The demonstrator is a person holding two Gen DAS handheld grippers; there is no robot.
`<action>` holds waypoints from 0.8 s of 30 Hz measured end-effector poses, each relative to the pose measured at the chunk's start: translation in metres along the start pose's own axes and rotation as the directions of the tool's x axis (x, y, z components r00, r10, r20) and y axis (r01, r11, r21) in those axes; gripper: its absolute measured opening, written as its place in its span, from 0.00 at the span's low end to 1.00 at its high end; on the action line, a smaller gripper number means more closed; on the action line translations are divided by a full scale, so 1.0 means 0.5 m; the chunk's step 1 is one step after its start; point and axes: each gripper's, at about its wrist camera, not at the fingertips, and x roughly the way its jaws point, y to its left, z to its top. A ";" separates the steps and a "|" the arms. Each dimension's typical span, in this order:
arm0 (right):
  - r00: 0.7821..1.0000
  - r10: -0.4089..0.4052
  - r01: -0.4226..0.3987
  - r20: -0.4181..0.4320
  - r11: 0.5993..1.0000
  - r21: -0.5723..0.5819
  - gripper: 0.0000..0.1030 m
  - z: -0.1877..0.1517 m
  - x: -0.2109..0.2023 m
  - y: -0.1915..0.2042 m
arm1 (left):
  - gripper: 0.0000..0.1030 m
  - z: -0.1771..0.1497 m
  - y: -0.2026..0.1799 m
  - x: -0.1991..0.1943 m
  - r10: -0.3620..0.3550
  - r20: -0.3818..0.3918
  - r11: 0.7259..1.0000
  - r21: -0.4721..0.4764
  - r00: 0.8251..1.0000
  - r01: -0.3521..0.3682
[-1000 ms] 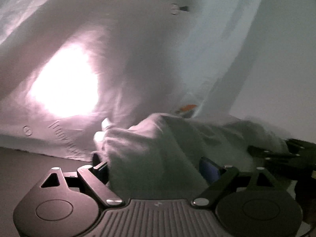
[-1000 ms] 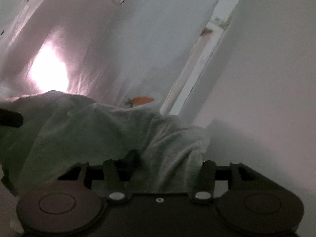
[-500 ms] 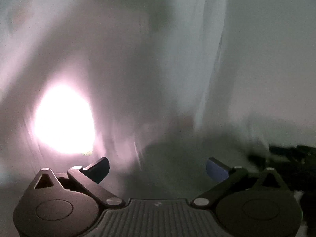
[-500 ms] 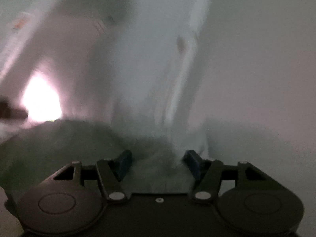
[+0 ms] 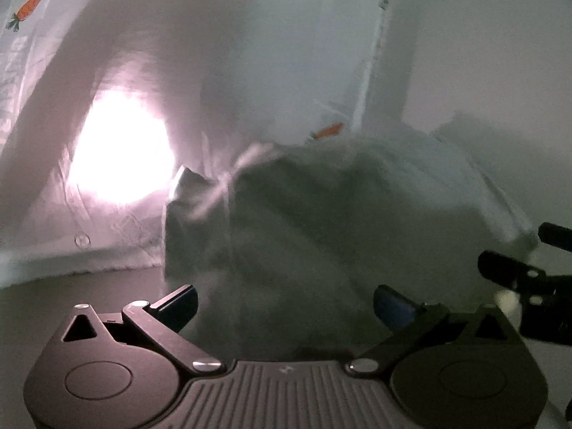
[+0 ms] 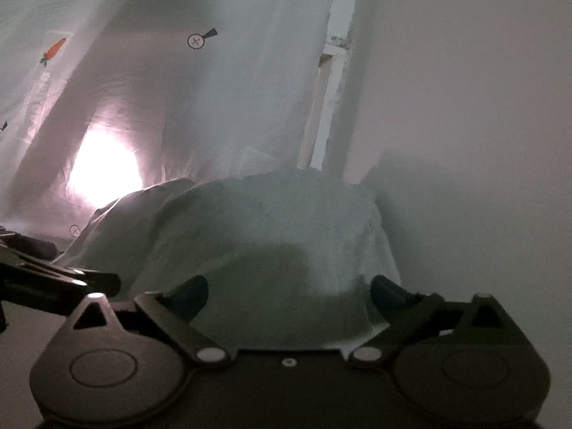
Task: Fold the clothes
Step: 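Lay the hoodie on the folded clothes stack and open both tools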
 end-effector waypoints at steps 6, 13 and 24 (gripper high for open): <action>0.998 -0.059 0.060 -0.034 0.998 0.024 0.99 -0.038 -0.100 0.009 | 1.00 -0.062 -0.056 -0.092 -0.055 -0.034 0.997 0.047 0.998 0.057; 0.995 -0.084 0.091 -0.058 0.989 0.119 0.99 -0.086 -0.228 0.006 | 1.00 -0.114 -0.058 -0.233 -0.064 0.019 0.993 0.102 0.998 0.062; 0.998 -0.018 0.027 -0.062 0.987 0.156 0.99 -0.105 -0.401 0.154 | 1.00 -0.192 0.123 -0.488 -0.011 0.129 1.000 0.018 0.992 0.009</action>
